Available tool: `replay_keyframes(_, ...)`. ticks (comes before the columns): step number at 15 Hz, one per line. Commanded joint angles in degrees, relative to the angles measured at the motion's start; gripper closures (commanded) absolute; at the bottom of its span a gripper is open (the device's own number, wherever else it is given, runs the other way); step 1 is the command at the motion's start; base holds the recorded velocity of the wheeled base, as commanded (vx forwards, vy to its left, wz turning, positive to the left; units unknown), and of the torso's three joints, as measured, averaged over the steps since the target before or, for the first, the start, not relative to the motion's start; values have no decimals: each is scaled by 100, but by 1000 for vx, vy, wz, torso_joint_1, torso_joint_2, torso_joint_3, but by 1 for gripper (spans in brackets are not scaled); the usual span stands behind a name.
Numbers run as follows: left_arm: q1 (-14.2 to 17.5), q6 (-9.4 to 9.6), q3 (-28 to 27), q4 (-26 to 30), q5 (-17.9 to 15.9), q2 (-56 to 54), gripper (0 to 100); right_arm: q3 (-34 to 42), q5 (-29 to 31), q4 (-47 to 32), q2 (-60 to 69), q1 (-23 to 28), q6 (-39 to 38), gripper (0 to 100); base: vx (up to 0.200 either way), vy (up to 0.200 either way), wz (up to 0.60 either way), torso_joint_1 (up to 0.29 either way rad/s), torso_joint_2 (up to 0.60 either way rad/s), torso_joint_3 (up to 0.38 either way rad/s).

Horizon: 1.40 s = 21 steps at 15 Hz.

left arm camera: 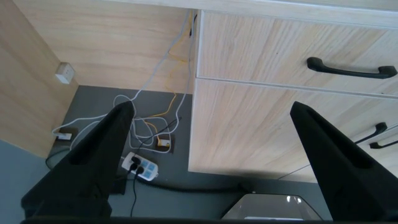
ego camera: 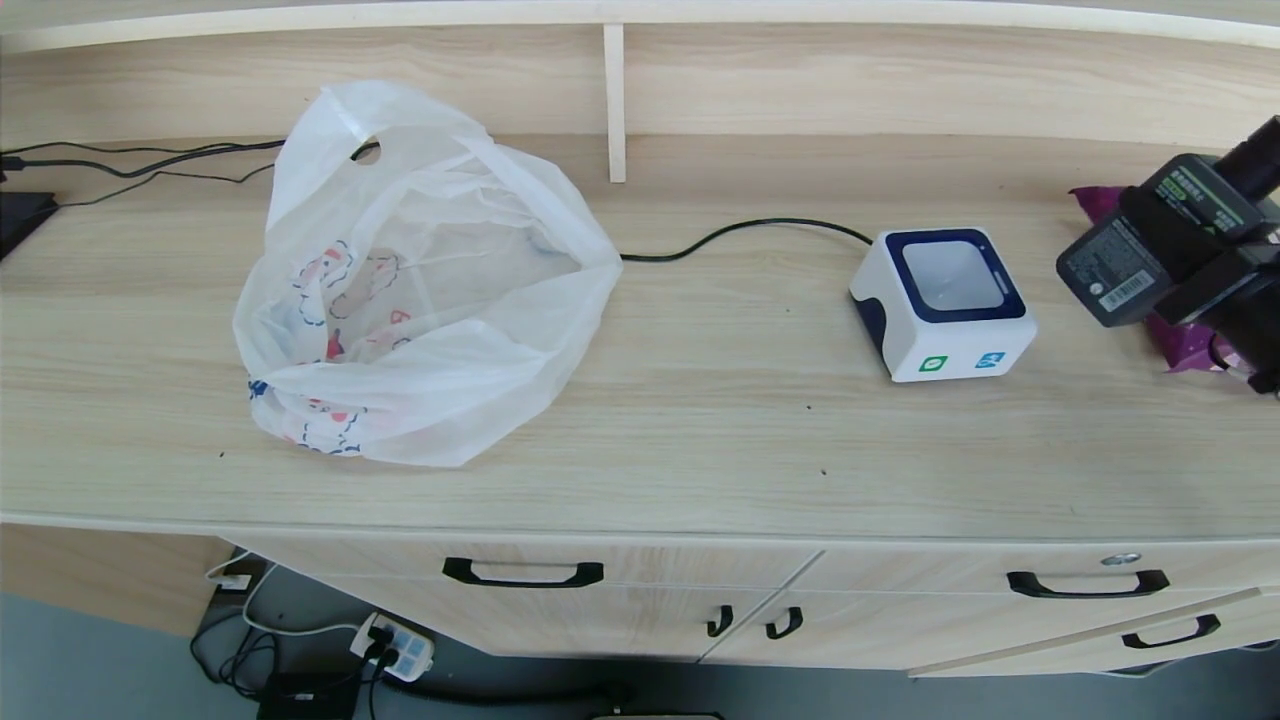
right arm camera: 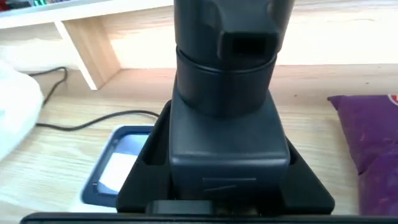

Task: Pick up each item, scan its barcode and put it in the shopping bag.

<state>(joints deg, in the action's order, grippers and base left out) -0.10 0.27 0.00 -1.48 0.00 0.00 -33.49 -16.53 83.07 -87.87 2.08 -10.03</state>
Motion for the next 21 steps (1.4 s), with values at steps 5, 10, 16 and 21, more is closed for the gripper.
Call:
replay_keyframes(5, 1, 52, 0, -2, 0, 9, 0, -2549, 1073, -6109, 2670, -3126, -1431, 100, 0, 0, 0, 0, 0, 0)
replay_keyframes(10, 1, 43, 0, -2, 0, 9, 0, -2760, 1258, -6215, 2520, -4708, -2627, 100, 0, 0, 0, 0, 0, 0)
replay_keyframes(16, 1, 43, 0, -2, 0, 9, 0, -2619, 1433, -5345, 1808, -5165, -2574, 100, 0, 0, 0, 0, 0, 0)
replay_keyframes(21, 1, 43, 0, 7, 0, 9, 0, -2162, 1521, -5090, 1870, -6176, -2547, 100, 0, 0, 0, 0, 0, 0)
